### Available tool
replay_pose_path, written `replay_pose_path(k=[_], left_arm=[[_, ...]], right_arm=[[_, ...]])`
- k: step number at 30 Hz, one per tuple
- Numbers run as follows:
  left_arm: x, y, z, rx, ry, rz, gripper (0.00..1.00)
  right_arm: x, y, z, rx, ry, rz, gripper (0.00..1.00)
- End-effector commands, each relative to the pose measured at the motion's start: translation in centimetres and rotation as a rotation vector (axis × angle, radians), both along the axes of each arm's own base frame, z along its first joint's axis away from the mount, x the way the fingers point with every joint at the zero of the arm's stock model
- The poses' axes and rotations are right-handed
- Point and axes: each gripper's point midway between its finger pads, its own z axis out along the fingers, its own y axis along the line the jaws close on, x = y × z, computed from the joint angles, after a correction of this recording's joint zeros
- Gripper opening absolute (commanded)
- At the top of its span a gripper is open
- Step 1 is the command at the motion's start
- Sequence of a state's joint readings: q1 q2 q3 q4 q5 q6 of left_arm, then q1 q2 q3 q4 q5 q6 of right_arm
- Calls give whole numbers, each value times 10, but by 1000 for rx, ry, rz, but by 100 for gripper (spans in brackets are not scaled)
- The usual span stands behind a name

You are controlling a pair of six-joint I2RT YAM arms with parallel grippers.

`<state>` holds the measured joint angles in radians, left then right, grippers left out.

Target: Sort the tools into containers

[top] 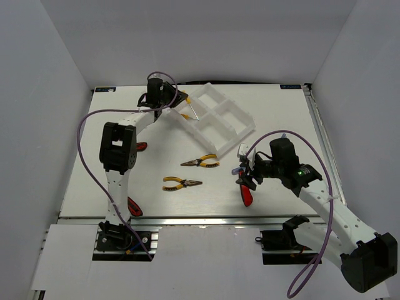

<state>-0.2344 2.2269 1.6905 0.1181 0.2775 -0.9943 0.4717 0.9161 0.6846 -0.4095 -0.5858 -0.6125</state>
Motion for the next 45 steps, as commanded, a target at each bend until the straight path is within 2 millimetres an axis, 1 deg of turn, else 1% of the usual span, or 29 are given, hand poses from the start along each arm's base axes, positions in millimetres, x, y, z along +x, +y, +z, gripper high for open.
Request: replay_pose_path(k=[1, 3, 4, 6, 10, 16, 17, 19, 20, 22, 23, 24, 27, 30, 33, 35, 36, 37, 38, 40, 41, 42, 44, 45], left_arm=[[14, 10, 34, 96, -81, 45, 8], [15, 14, 30, 123, -71, 51, 9], [19, 14, 35, 127, -86, 52, 9], [18, 19, 26, 156, -52, 56, 9], [18, 29, 19, 179, -36, 84, 9], [20, 34, 16, 169, -32, 122, 12], [19, 34, 13, 165, -26, 132, 12], [21, 34, 19, 149, -51, 142, 12], [20, 32, 18, 147, -55, 134, 12], [20, 30, 13, 162, -46, 123, 14], [17, 31, 7, 190, -26, 112, 14], [17, 31, 8, 202, -28, 107, 14], [15, 35, 1, 259, -13, 94, 16], [14, 35, -2, 285, -12, 69, 19], [12, 31, -3, 281, -12, 46, 27], [13, 27, -4, 282, -13, 34, 34], [13, 24, -4, 280, -14, 23, 34], [13, 22, -1, 275, -20, 14, 34], [13, 19, 0, 275, -22, 5, 36], [12, 17, 2, 275, -25, -7, 44], [12, 16, 7, 278, -34, -13, 51], [11, 16, 9, 278, -35, -16, 53], [8, 17, 14, 293, -40, -21, 55], [6, 19, 21, 299, -53, -21, 59]], right_arm=[[6, 5, 21, 30, -68, 15, 71], [6, 5, 21, 30, -68, 13, 71], [6, 5, 21, 30, -68, 13, 71], [6, 5, 22, 31, -68, 15, 71], [6, 5, 22, 31, -71, 15, 71], [6, 5, 21, 29, -69, 16, 71], [6, 5, 21, 30, -70, 14, 71], [6, 5, 21, 28, -71, 14, 71], [6, 5, 21, 29, -71, 15, 71], [6, 5, 21, 29, -71, 15, 71], [7, 5, 21, 27, -69, 14, 71], [6, 5, 21, 29, -69, 16, 71], [6, 5, 21, 28, -68, 17, 71], [5, 5, 21, 29, -69, 20, 71], [6, 5, 21, 28, -68, 18, 71], [6, 5, 20, 25, -65, 16, 71], [6, 4, 20, 25, -66, 15, 71], [6, 4, 20, 24, -66, 15, 71], [6, 4, 19, 24, -64, 15, 71], [6, 5, 19, 23, -63, 15, 72], [6, 4, 18, 22, -59, 14, 72], [7, 5, 18, 23, -61, 16, 72], [6, 5, 18, 23, -60, 17, 71], [7, 5, 18, 23, -59, 15, 72]])
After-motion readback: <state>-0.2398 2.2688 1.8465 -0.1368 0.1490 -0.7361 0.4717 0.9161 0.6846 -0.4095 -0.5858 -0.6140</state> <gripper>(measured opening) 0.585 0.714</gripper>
